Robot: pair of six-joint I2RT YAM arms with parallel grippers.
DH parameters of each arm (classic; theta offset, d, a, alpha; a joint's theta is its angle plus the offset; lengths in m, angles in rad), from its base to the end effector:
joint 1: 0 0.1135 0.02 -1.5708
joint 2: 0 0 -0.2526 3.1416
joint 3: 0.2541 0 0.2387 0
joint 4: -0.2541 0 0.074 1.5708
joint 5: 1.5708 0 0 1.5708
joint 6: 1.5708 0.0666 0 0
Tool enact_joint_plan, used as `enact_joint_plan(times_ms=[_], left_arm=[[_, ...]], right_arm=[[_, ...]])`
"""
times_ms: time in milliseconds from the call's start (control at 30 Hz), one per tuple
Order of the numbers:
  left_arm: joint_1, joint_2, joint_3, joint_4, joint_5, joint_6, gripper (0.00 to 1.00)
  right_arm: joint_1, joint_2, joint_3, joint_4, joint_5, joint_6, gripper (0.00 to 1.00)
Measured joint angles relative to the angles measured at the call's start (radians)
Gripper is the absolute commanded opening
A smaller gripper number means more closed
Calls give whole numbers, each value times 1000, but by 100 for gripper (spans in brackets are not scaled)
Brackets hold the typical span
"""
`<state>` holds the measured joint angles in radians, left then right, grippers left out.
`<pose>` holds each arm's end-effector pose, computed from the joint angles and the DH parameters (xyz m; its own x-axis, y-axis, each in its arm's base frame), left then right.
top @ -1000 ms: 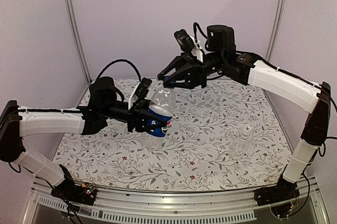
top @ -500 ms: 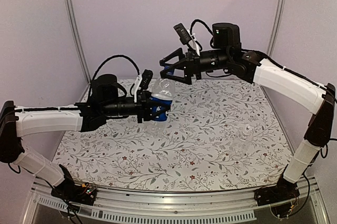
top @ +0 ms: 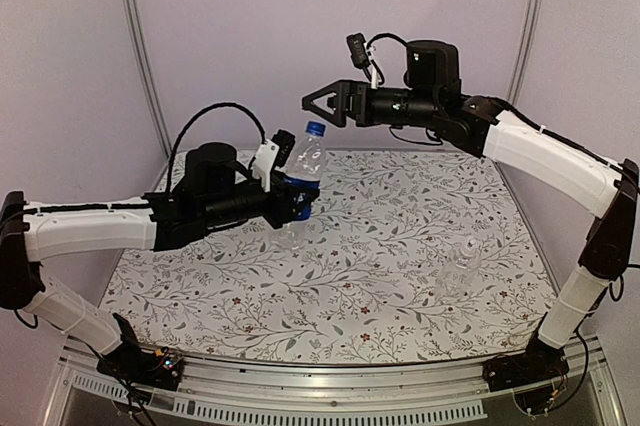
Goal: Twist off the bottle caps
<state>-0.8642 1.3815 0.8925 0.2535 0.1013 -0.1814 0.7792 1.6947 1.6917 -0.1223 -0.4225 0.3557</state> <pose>0.2163 -0.2637 0.2733 -0.2970 0.0715 -0.9522 0.7797 0.5938 -0.1986 0.2769 0.3118 0.4066 -0.4073 0.0441 -0.9122 -0.8412 0.3709 0.3936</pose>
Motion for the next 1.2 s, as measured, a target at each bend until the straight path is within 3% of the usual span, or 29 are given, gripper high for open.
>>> enact_joint_plan(times_ms=[400, 867, 1033, 1200], left_arm=[[-30, 7, 23, -54, -143, 34, 35], [-31, 7, 25, -58, -166, 47, 35], [-31, 9, 25, -63, -166, 50, 35], [-32, 10, 26, -65, -166, 54, 35]], right_arm=[[35, 61, 6, -13, 86, 61, 65], [39, 80, 6, -12, 68, 71, 39], [39, 80, 6, -4, 64, 68, 25], [39, 80, 5, -4, 50, 63, 3]])
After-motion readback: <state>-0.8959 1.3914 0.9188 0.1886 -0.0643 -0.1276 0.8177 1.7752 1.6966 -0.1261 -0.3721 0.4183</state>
